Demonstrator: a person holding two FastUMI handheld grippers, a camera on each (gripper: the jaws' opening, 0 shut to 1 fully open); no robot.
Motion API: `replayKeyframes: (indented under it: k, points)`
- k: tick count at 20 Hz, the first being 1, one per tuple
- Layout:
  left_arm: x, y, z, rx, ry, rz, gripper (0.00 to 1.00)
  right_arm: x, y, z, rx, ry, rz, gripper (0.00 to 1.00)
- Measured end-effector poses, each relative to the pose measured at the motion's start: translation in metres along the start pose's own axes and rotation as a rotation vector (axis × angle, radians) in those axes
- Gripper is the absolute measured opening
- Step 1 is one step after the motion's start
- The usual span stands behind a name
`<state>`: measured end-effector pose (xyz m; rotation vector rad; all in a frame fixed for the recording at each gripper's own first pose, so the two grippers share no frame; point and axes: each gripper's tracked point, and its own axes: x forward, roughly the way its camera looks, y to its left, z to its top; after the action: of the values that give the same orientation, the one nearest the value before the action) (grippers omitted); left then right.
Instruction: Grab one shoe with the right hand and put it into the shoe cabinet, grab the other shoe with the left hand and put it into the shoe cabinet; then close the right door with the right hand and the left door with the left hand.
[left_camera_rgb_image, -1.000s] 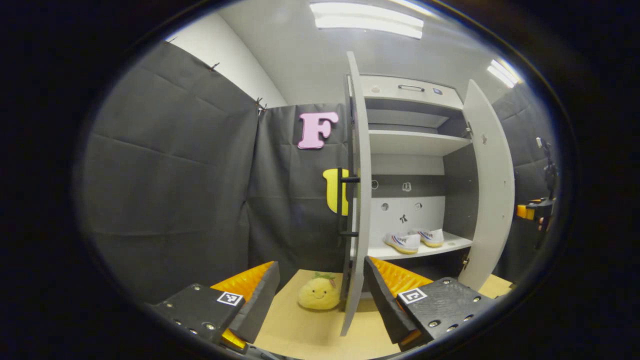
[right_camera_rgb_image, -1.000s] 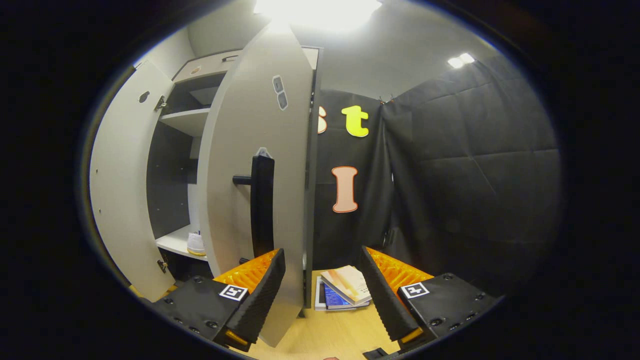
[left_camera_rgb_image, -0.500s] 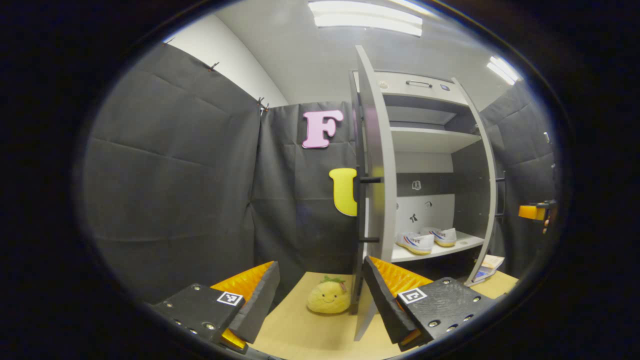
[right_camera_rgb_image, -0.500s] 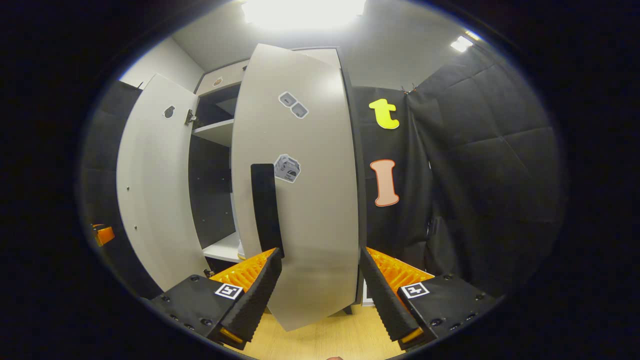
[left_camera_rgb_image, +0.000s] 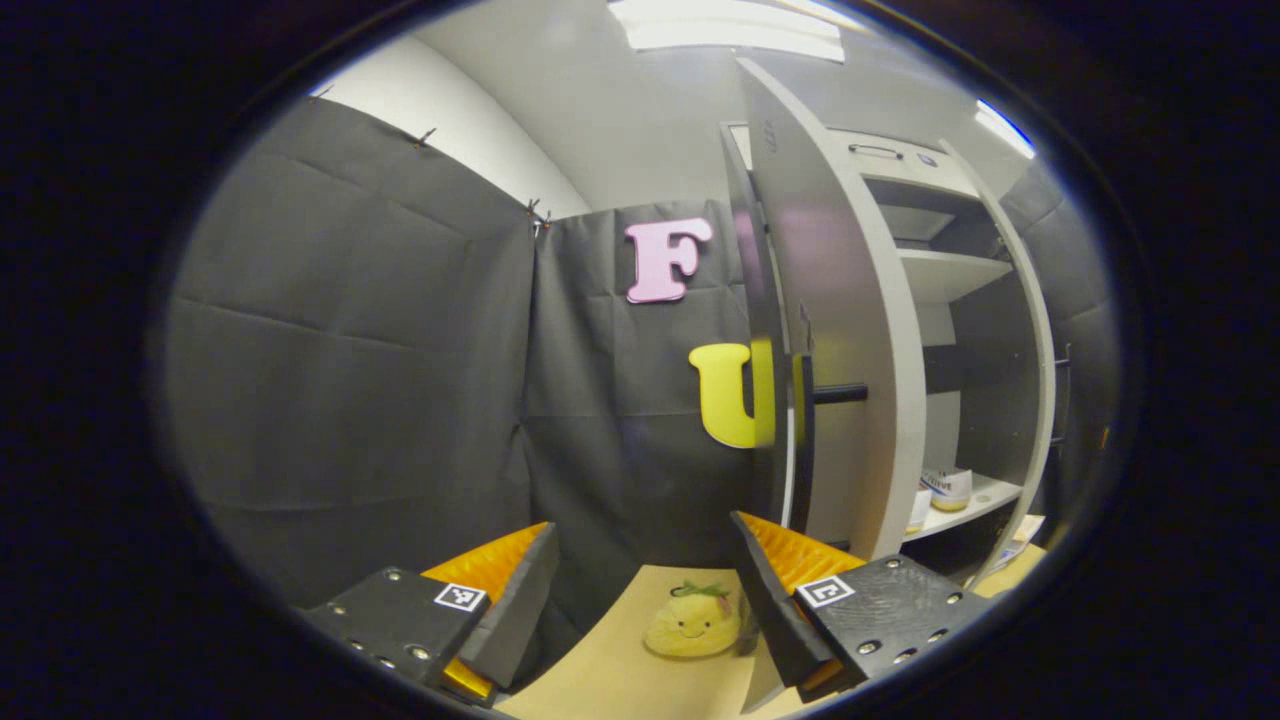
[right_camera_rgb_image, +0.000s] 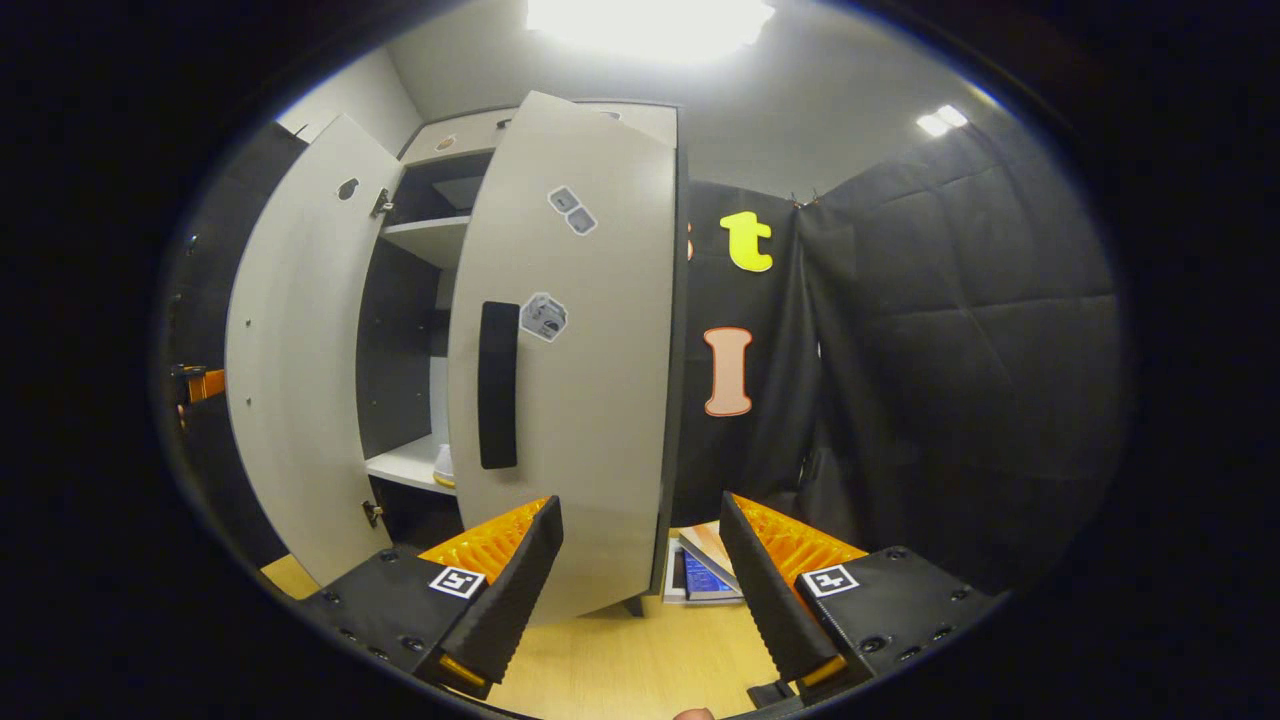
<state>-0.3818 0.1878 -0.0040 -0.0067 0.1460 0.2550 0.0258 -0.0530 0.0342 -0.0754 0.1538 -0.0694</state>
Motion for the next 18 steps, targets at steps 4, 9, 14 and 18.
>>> replayKeyframes:
  k: [4, 9, 14, 18]
  points:
    - [0.005, 0.004, 0.002, 0.024, -0.02, 0.006, 0.94, -0.003, -0.014, -0.004, 0.026, 0.011, -0.026, 0.96]
    - [0.0, -0.009, 0.002, -0.011, -0.008, -0.008, 0.94, -0.002, -0.016, -0.012, 0.02, 0.022, -0.01, 0.99]
    - [-0.002, -0.025, 0.002, -0.017, -0.01, -0.055, 0.94, 0.004, -0.025, -0.012, 0.016, 0.021, 0.007, 0.99]
    - [-0.002, -0.039, 0.004, -0.016, -0.021, -0.097, 0.94, 0.007, -0.037, -0.018, 0.02, 0.032, 0.008, 0.99]
